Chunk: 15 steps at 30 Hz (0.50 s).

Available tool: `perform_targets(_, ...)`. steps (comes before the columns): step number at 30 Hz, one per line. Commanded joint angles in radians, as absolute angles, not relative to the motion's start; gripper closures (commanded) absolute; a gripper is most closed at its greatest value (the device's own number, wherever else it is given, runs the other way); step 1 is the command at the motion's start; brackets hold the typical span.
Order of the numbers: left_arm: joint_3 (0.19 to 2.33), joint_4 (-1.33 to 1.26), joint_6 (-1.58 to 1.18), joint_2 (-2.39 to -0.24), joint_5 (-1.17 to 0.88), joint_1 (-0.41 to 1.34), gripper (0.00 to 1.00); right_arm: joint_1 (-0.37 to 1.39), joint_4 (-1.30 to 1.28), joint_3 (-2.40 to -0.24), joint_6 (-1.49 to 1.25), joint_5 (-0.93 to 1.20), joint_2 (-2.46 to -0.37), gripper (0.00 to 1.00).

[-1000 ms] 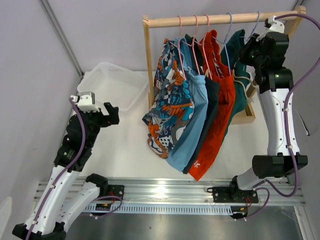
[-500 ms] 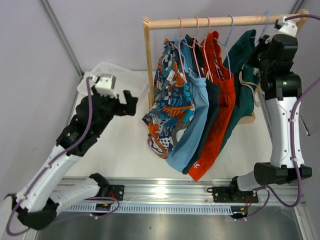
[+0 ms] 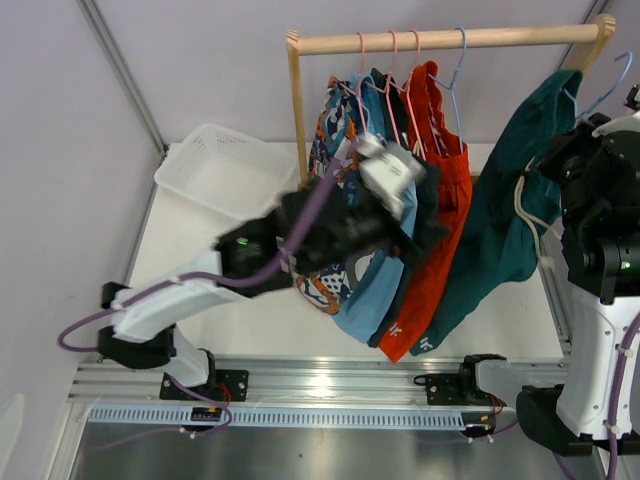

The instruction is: Remove the shorts from the hanger

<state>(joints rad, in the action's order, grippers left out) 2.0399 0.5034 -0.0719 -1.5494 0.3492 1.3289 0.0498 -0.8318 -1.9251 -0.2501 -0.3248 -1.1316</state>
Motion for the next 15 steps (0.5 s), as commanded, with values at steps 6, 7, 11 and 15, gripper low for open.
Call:
perform_targets(6,1.87,0.28,-0.097,-1.677,0.212,1.477,0.01,0.048,-0.92,-1.928,-0.295,-0.288,-1.104,1.0)
perform_targets(7,1.846,0.252,-0.106,-1.684,0.204,1.483,0.01,0.049,-0.94,-1.936,-0.295,-0.287,-1.104,1.0)
perform_targets(11,1.819,0.184,-0.123,-1.729,0.181,1.485,0.01,0.049,-0.971,-1.95,-0.311,-0.269,-1.085,1.0)
perform_targets(15,1.824,0.146,-0.129,-1.773,0.179,1.485,0.01,0.049,-1.0,-1.953,-0.334,-0.245,-1.063,1.0)
